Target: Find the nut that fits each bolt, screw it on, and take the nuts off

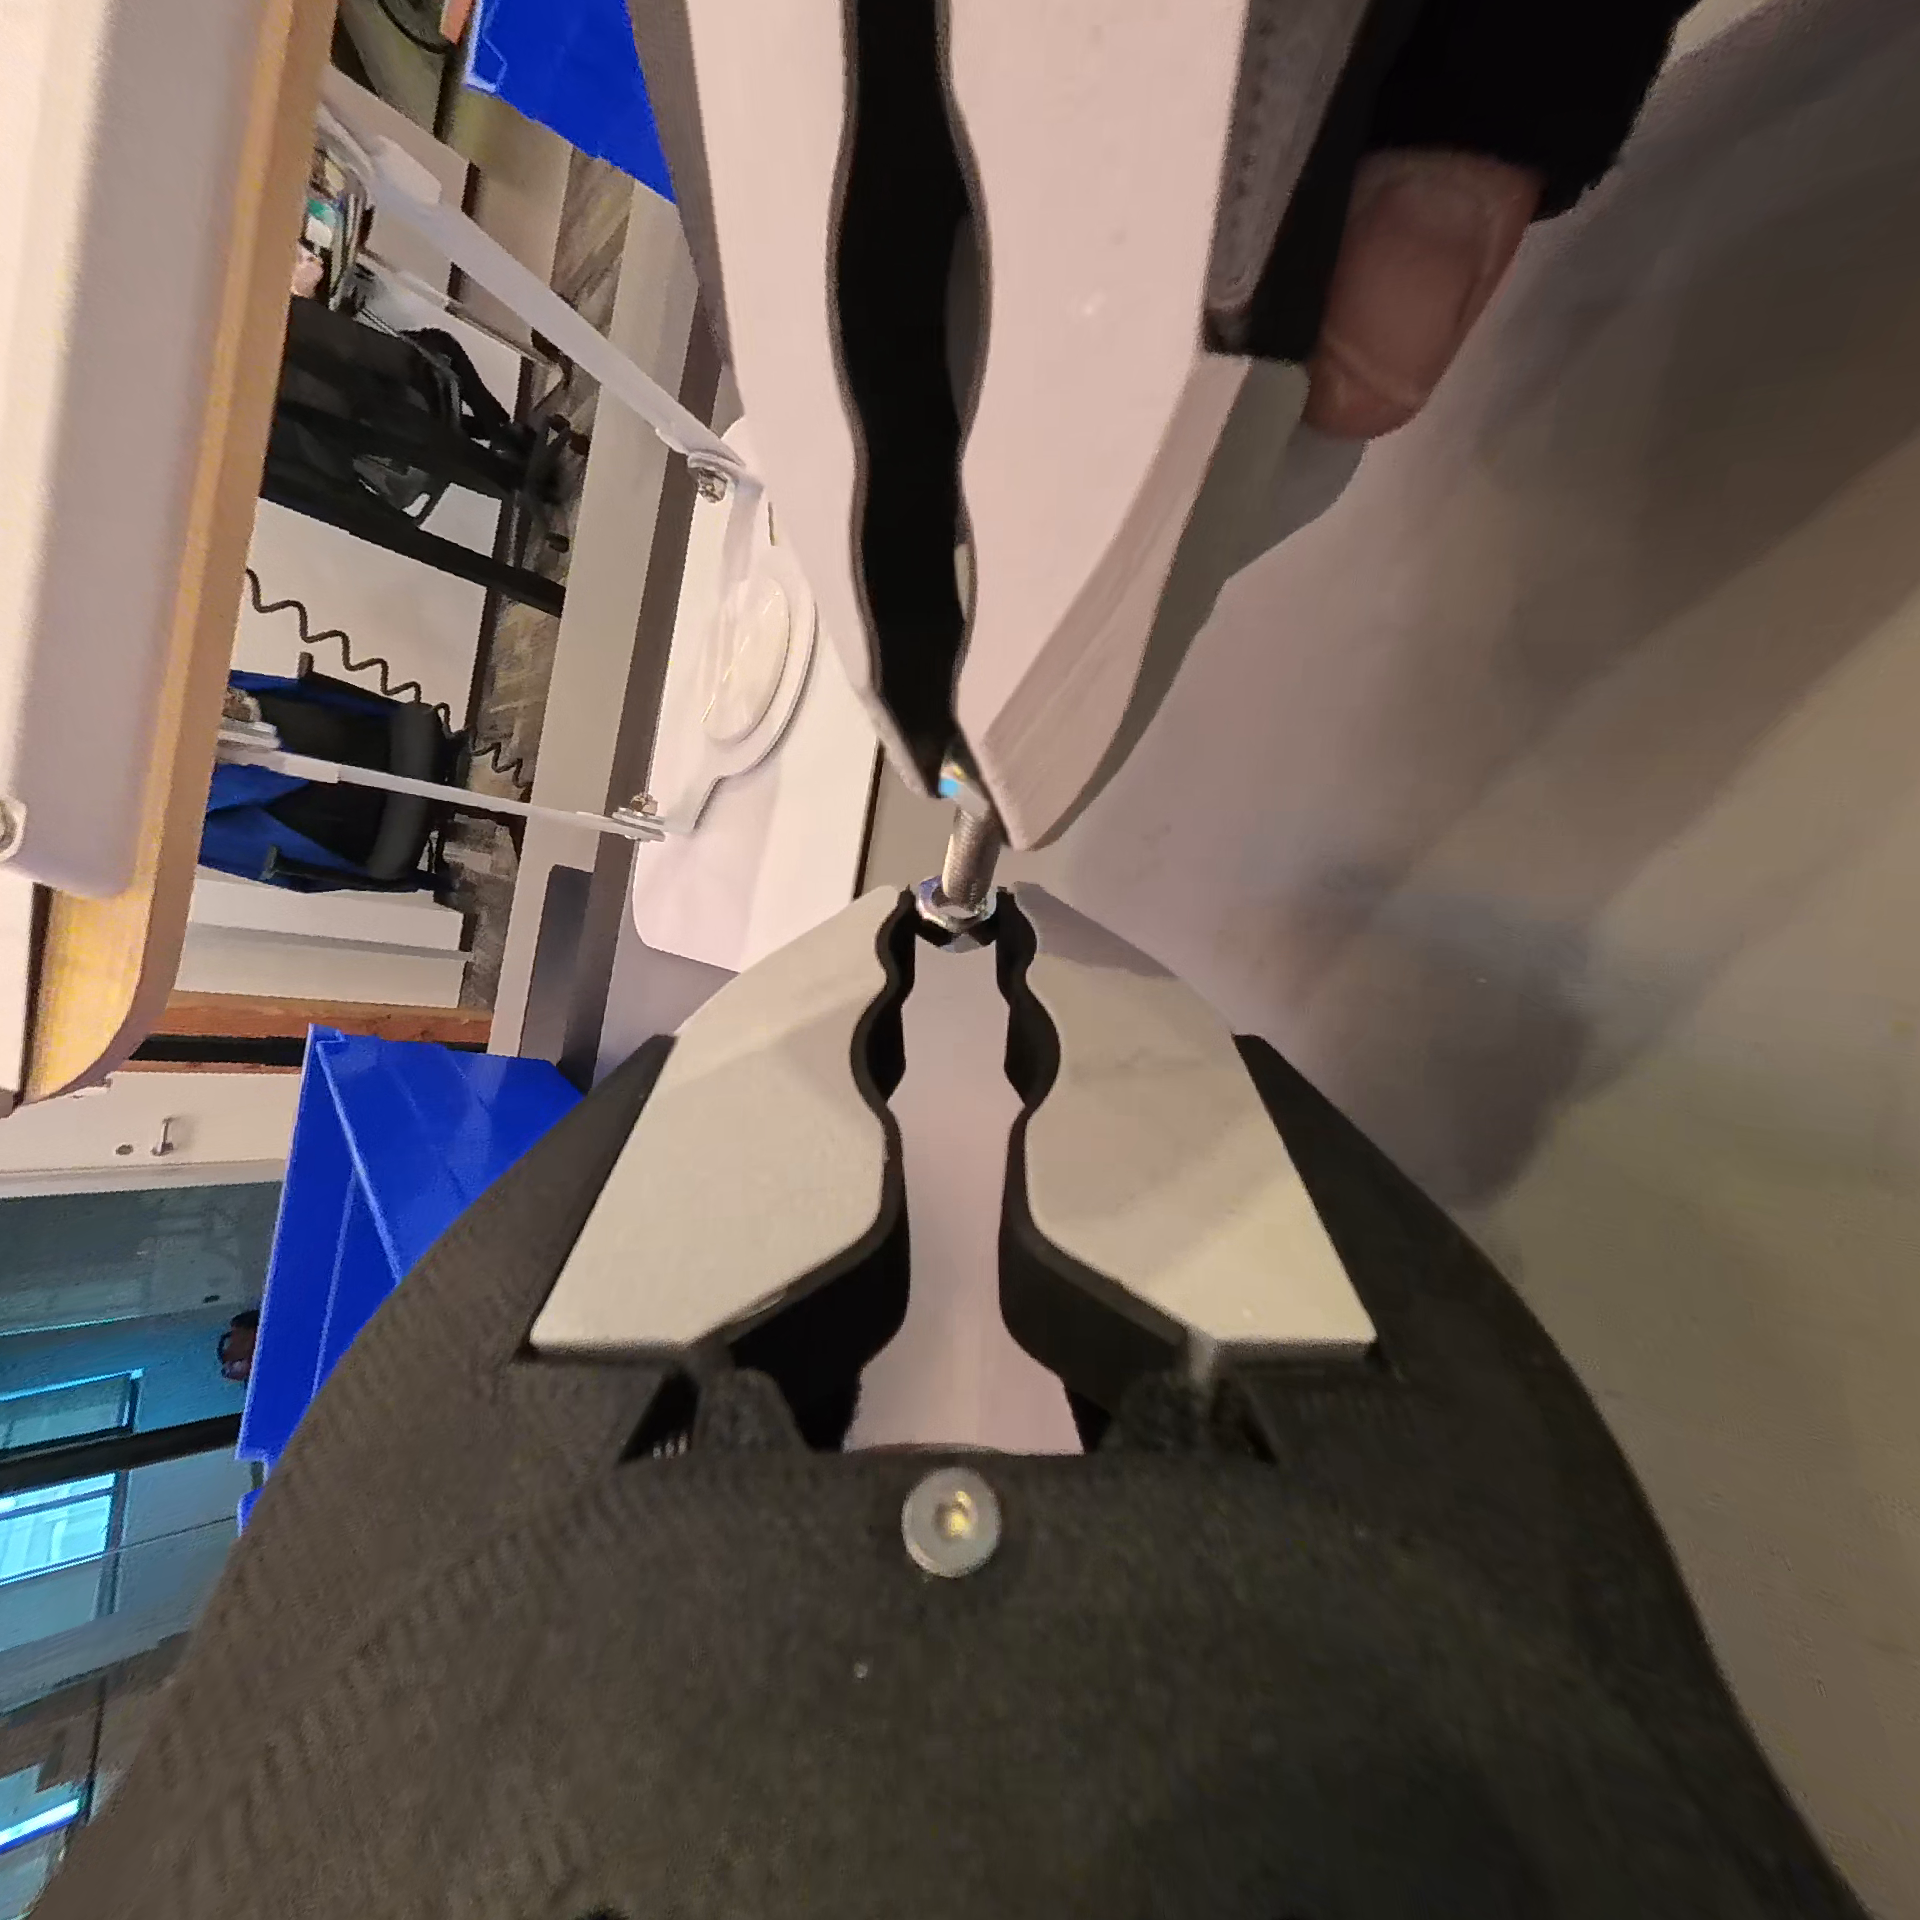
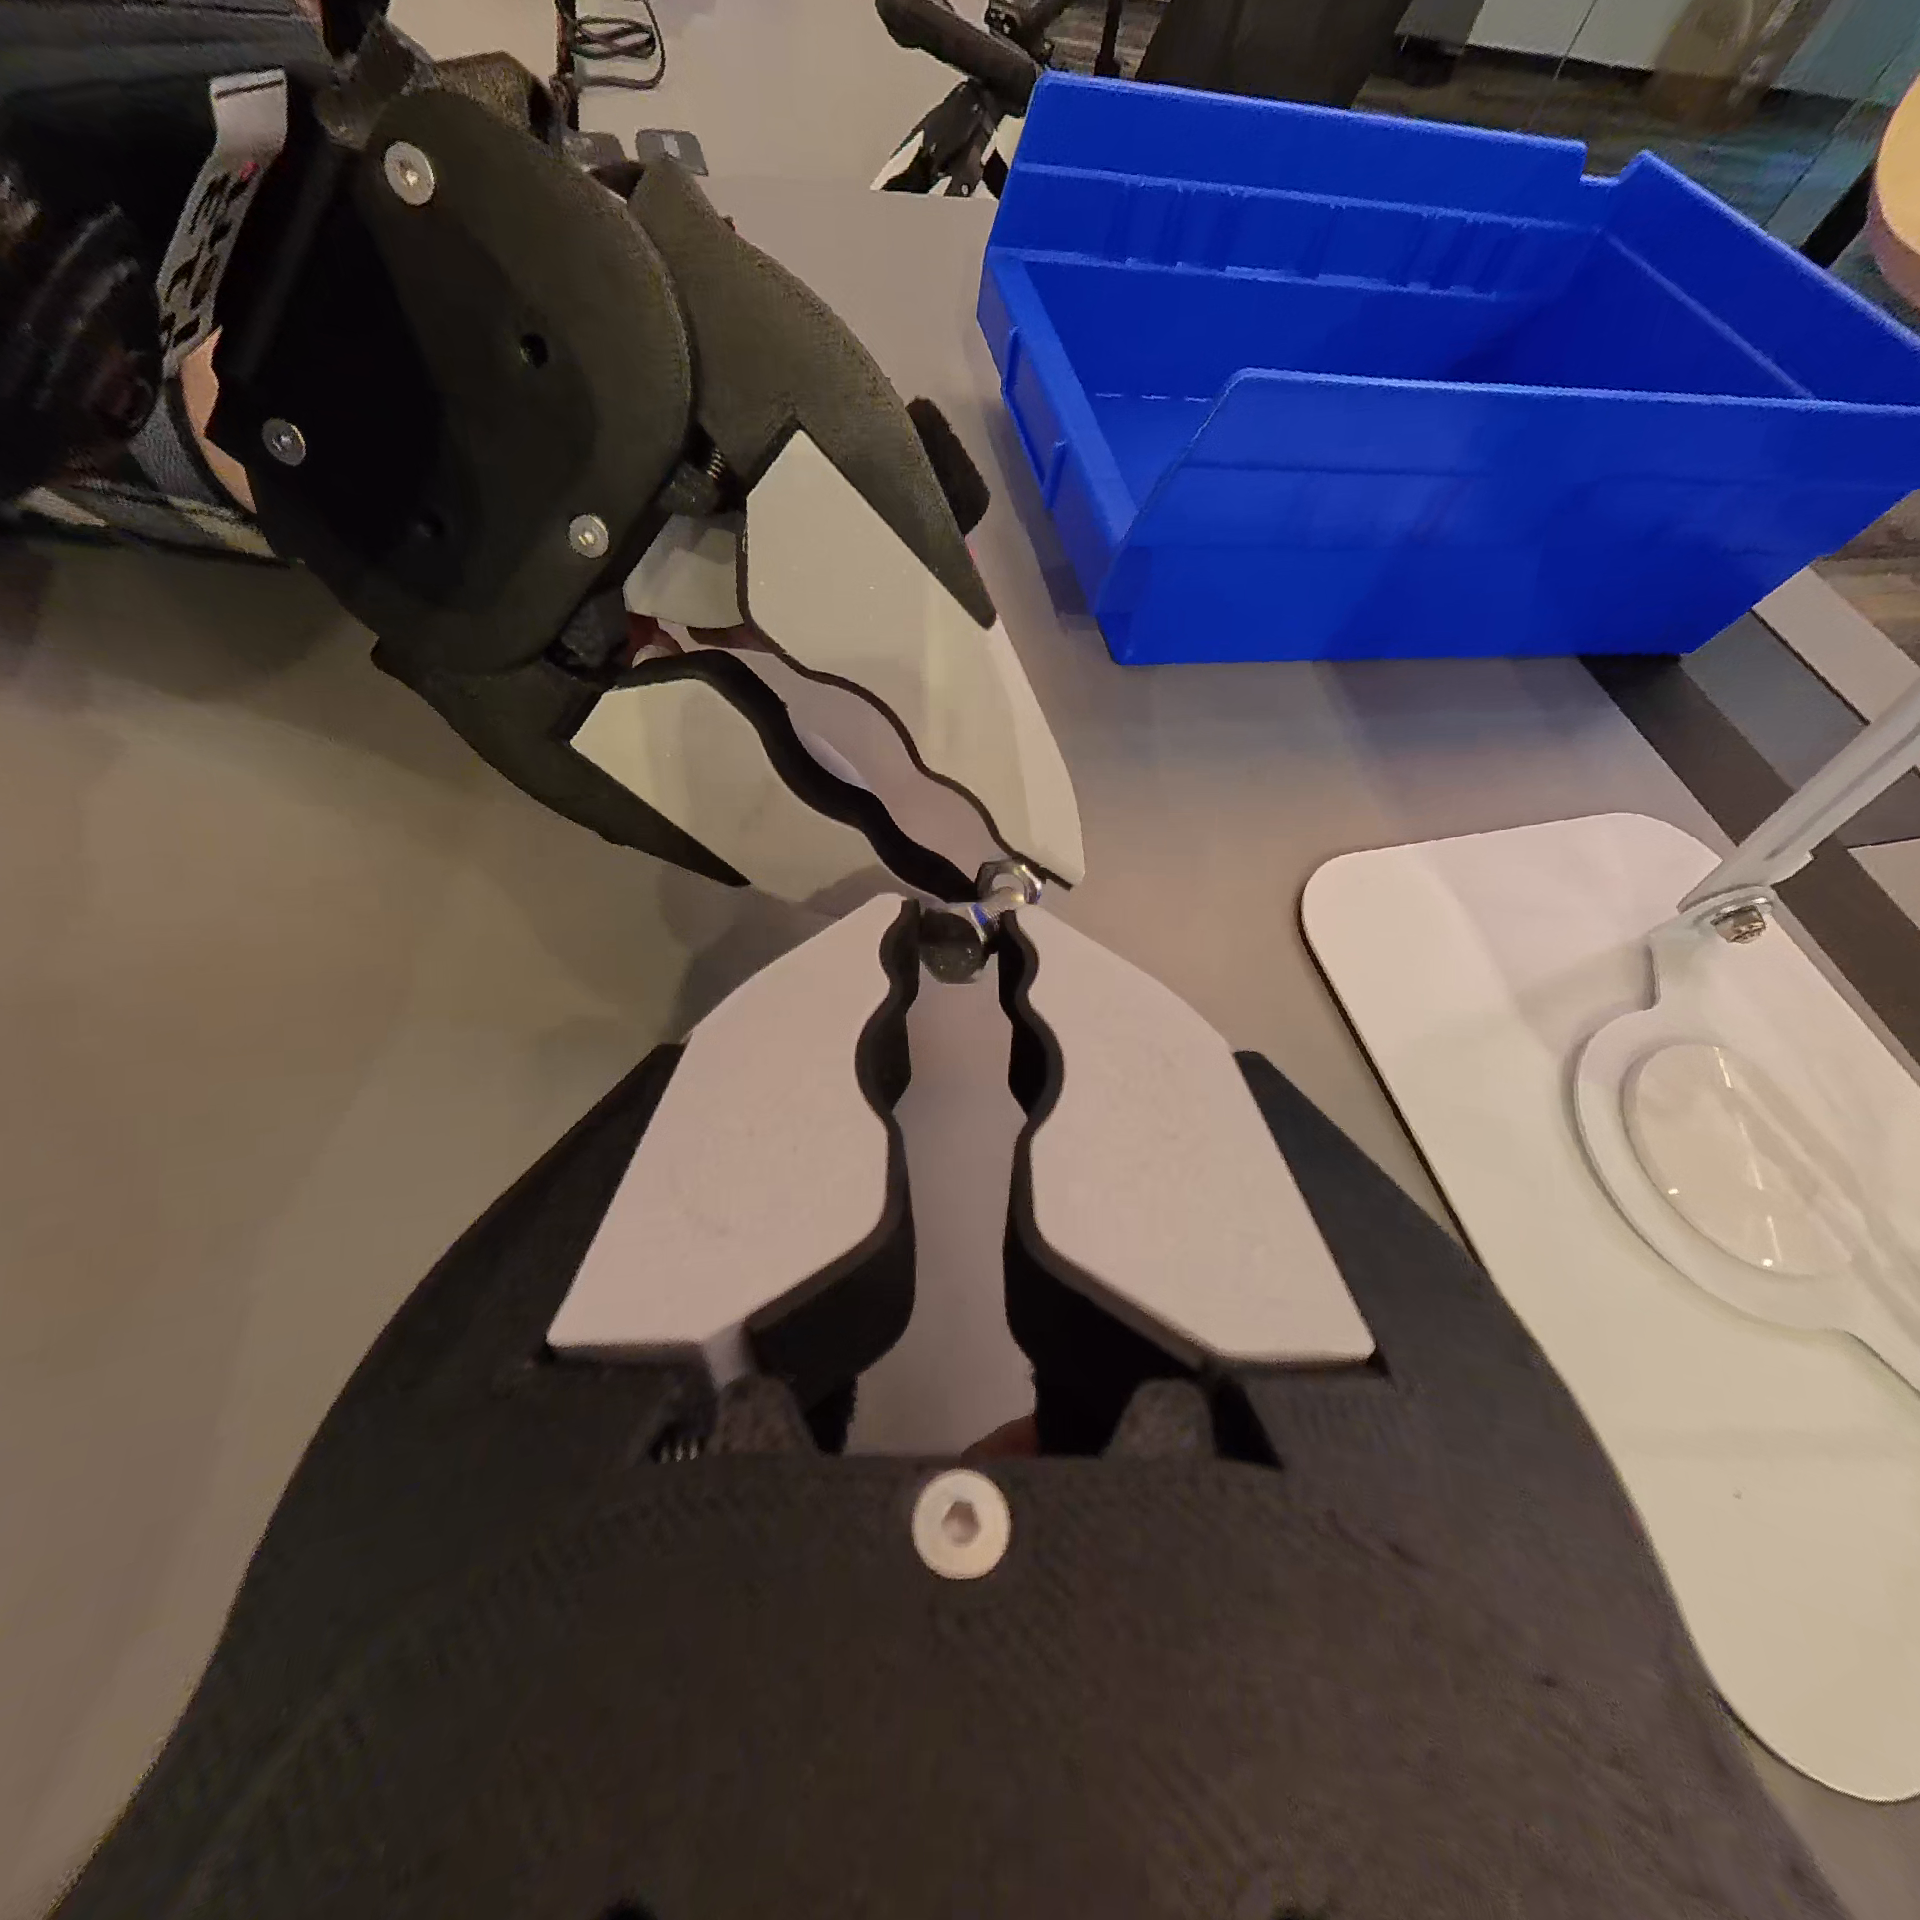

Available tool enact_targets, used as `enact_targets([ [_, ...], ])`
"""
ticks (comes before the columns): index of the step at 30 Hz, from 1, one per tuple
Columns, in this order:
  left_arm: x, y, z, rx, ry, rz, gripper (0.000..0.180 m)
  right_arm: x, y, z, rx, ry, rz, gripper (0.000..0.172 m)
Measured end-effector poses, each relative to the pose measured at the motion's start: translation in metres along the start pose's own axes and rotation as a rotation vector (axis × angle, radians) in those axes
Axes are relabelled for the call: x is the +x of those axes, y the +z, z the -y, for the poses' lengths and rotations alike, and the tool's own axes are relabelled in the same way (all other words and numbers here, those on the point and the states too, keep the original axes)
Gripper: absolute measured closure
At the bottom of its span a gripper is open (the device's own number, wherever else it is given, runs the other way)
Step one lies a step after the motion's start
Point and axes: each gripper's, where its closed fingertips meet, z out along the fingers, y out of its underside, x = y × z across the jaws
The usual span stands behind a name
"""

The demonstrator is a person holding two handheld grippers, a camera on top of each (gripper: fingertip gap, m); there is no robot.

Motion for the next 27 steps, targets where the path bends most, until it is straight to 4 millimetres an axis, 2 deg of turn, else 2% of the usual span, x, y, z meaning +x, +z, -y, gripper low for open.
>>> enact_targets([
  [20,0.0000,-0.0016,0.0024,0.004,-0.004,-0.002,0.166,-0.0014,0.0002,0.0006,-0.004,-0.070,-0.027,0.157],
  [27,0.0078,-0.0029,0.0017,0.021,-0.001,-0.085,0.166,-0.0063,0.0010,-0.0063,-0.066,-0.198,-0.012,0.157],
])
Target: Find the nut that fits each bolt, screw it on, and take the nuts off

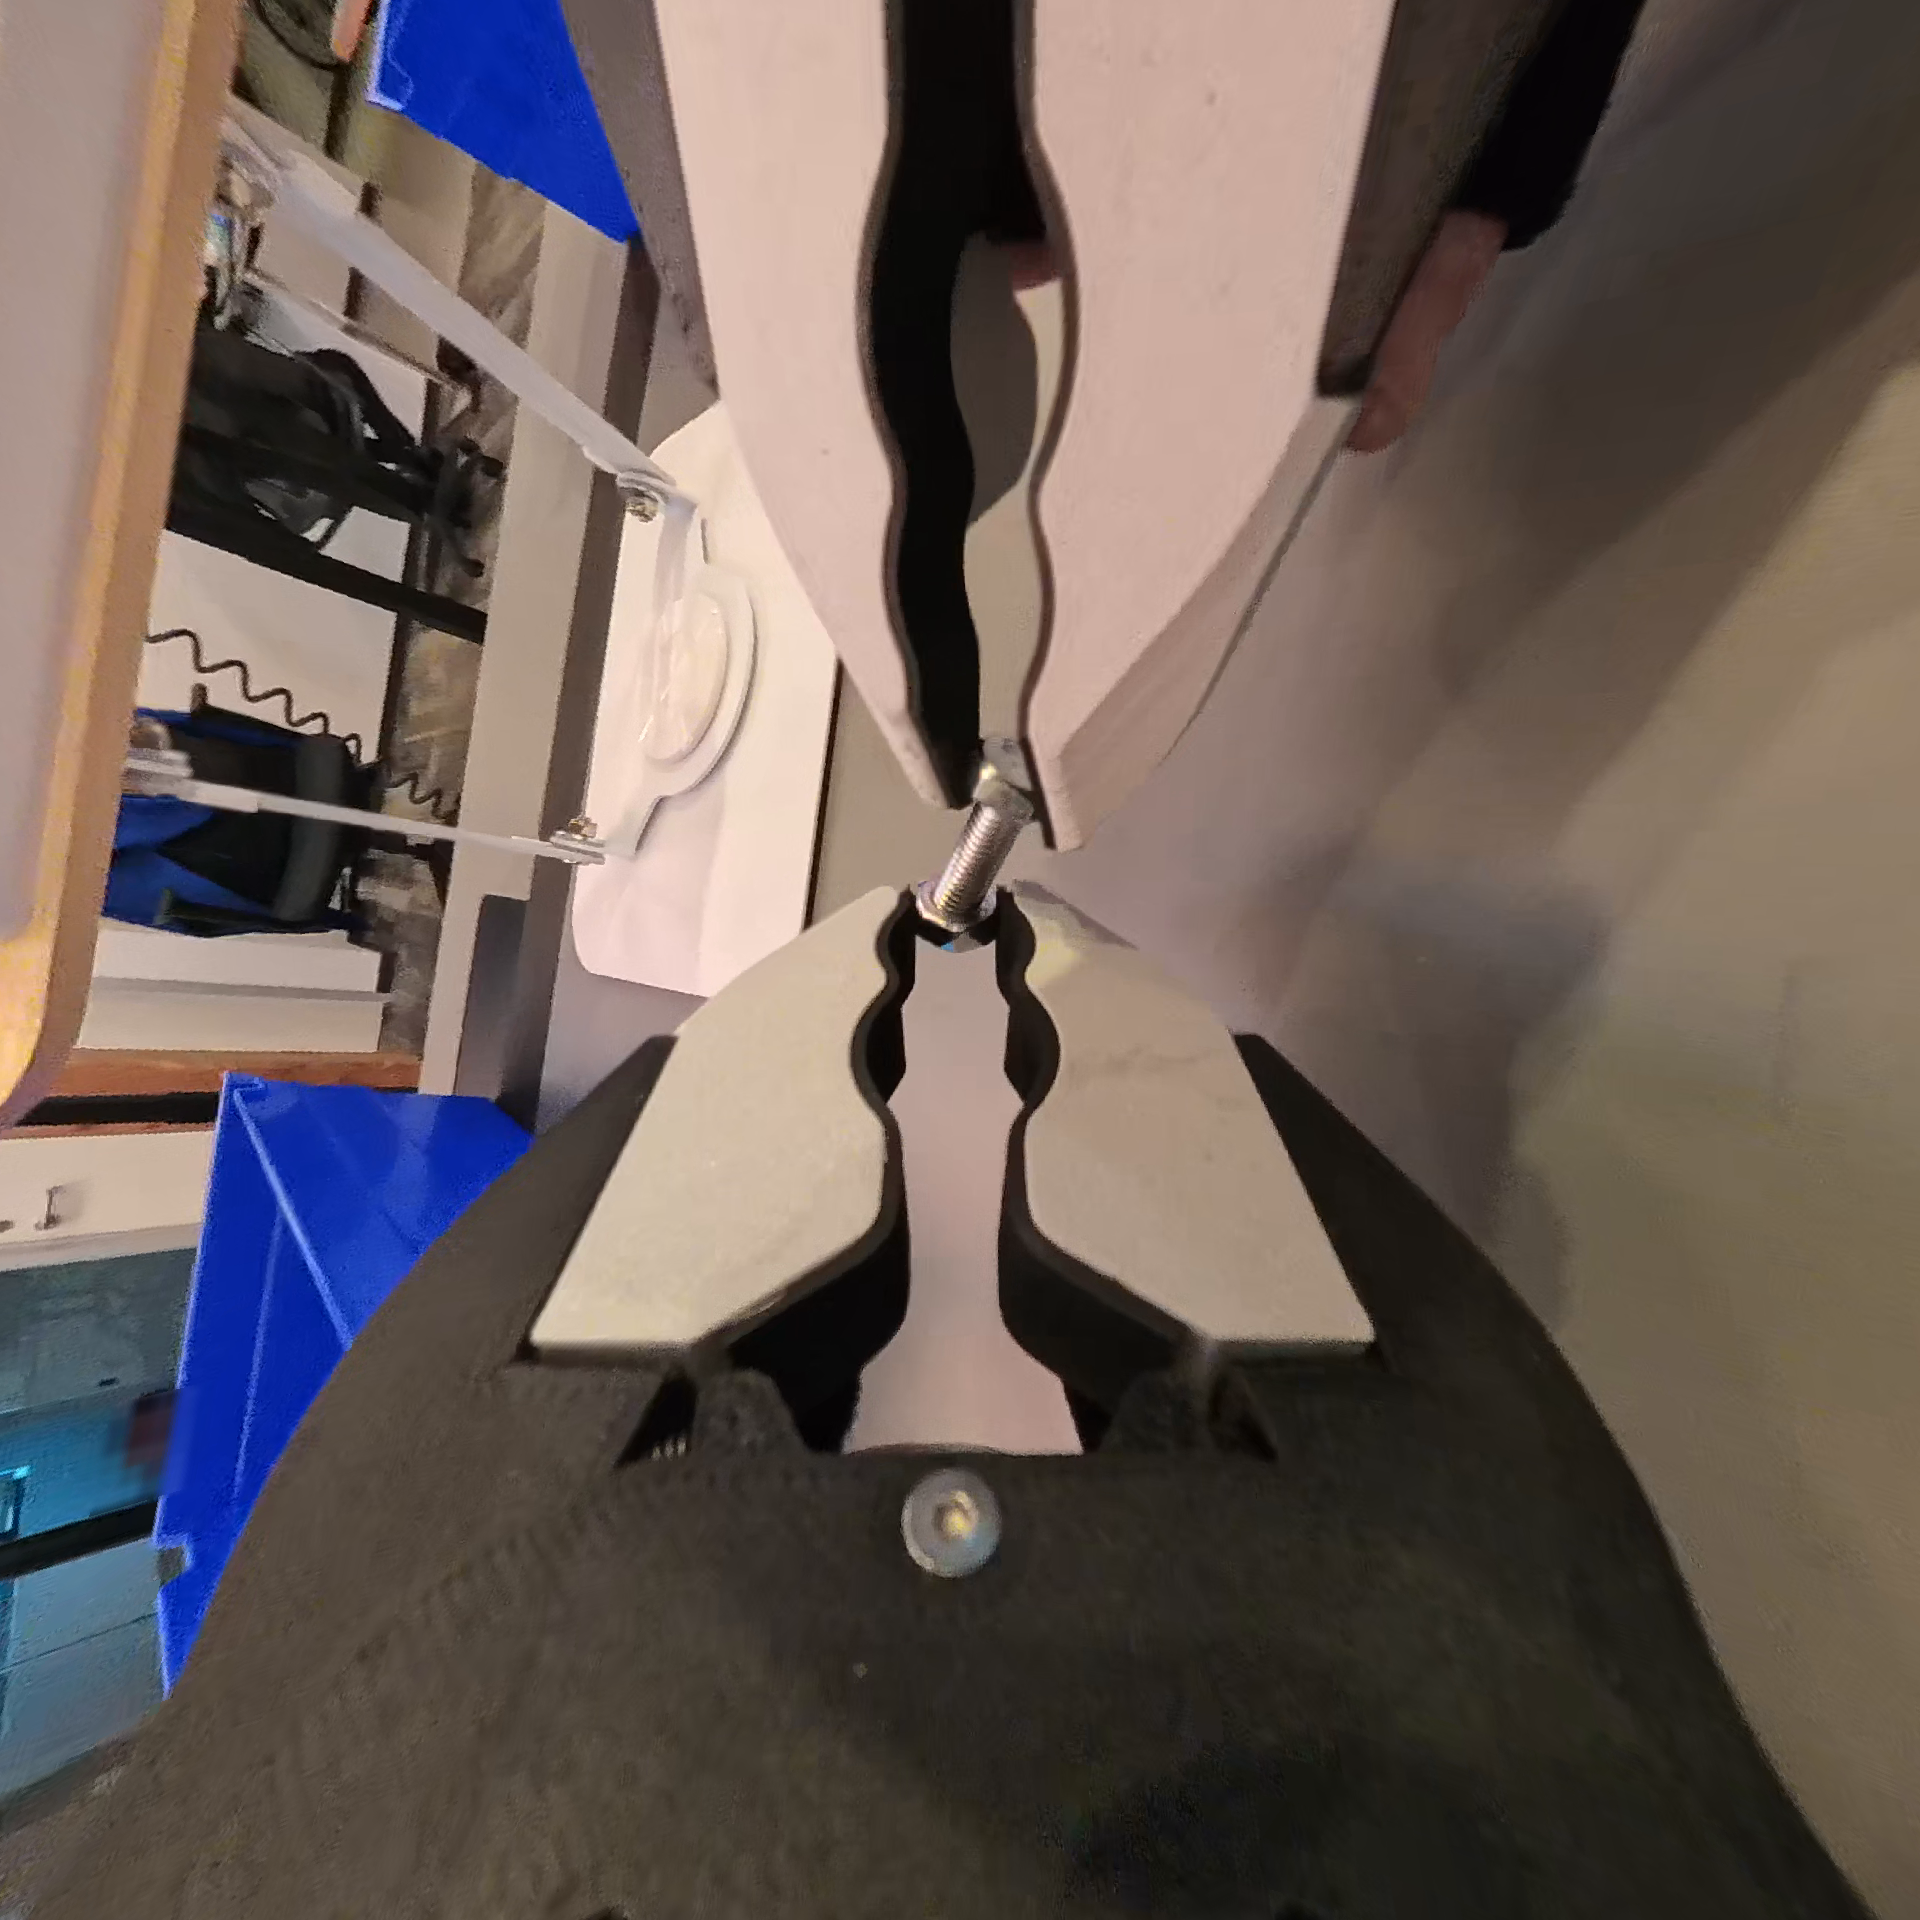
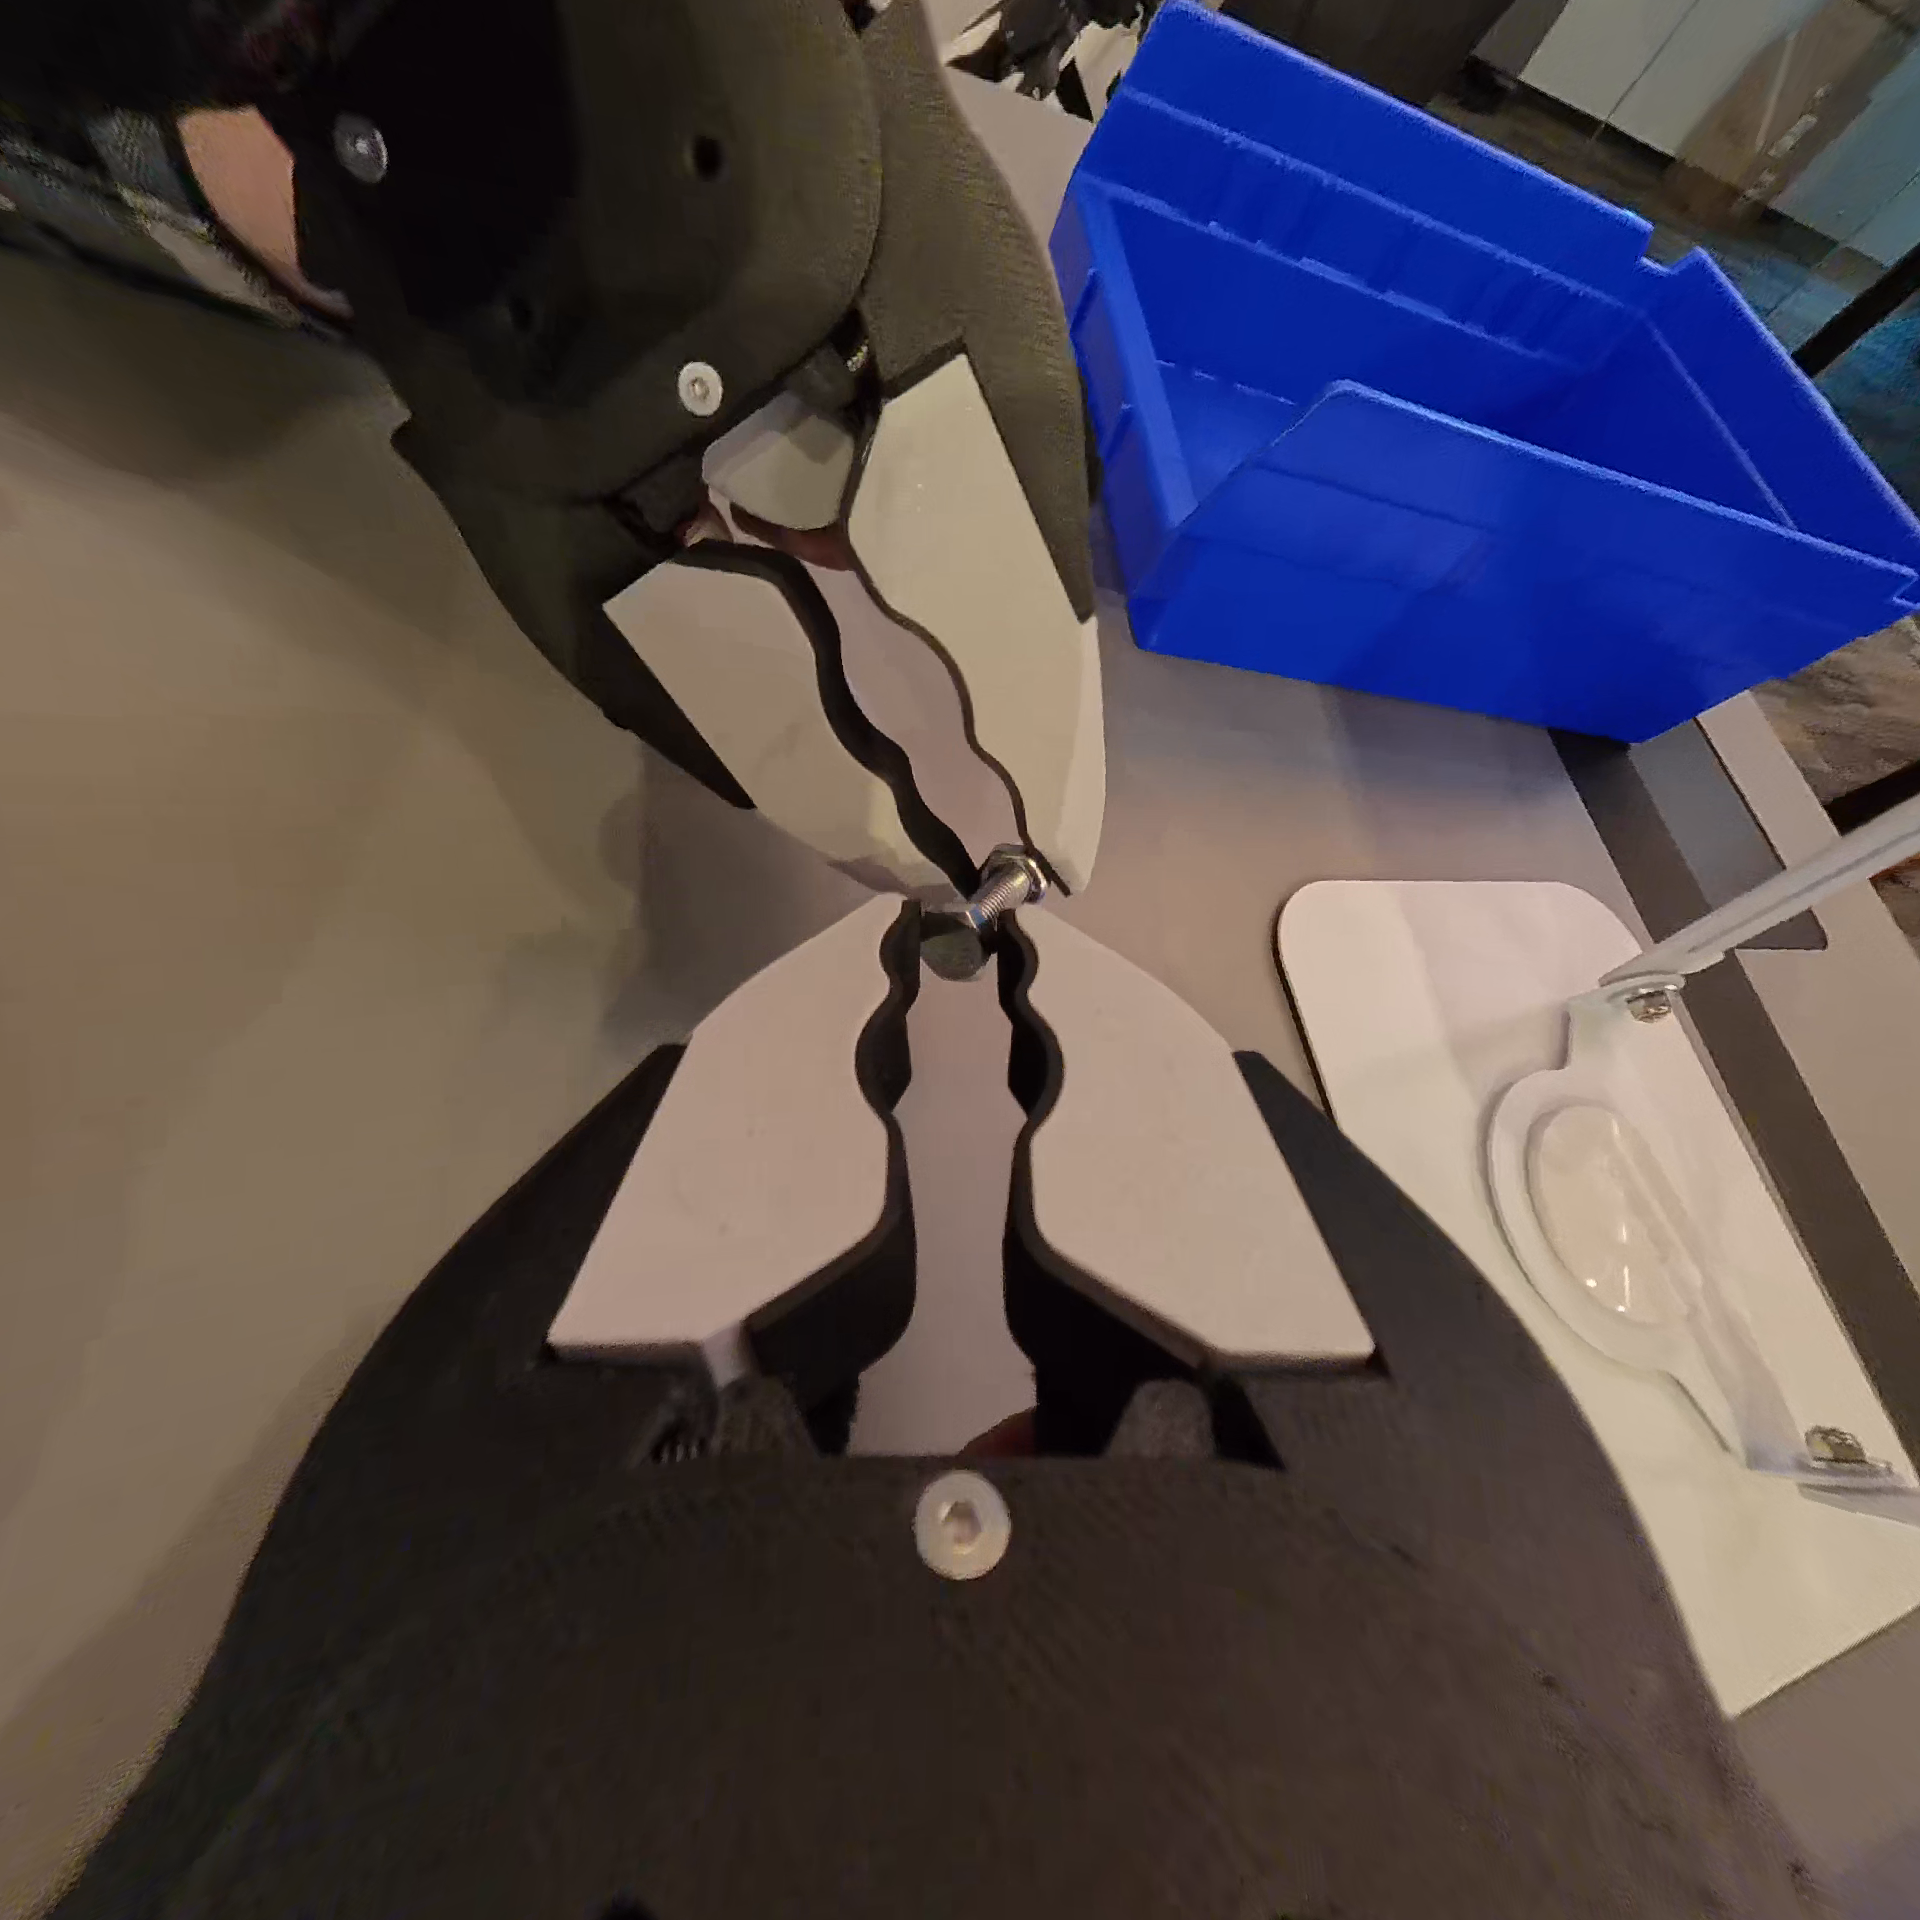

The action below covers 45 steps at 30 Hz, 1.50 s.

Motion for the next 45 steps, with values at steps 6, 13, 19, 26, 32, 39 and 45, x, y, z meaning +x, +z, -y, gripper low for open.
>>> enact_targets([
  [6,0.003,-0.002,-0.003,-0.044,0.069,-0.012,0.167,-0.004,0.002,-0.004,-0.065,-0.102,-0.018,0.157],
  [13,-0.008,-0.003,-0.002,-0.061,0.074,0.083,0.166,0.003,0.001,0.001,0.017,0.049,-0.010,0.157],
  [19,-0.013,-0.004,-0.002,-0.064,0.089,0.137,0.167,0.007,0.002,0.003,0.073,0.168,0.005,0.157],
  [26,-0.021,-0.006,-0.001,-0.060,0.125,0.210,0.167,0.011,0.001,0.007,0.135,0.293,0.033,0.157],
  [32,-0.026,-0.009,0.000,-0.065,0.184,0.274,0.167,0.013,0.000,0.010,0.207,0.438,0.083,0.157],
  [39,-0.029,-0.012,0.003,-0.035,0.268,0.330,0.166,0.014,-0.003,0.015,0.279,0.579,0.175,0.158],
  [45,-0.033,-0.016,0.005,-0.017,0.325,0.381,0.167,0.015,-0.005,0.019,0.330,0.670,0.232,0.158],
])
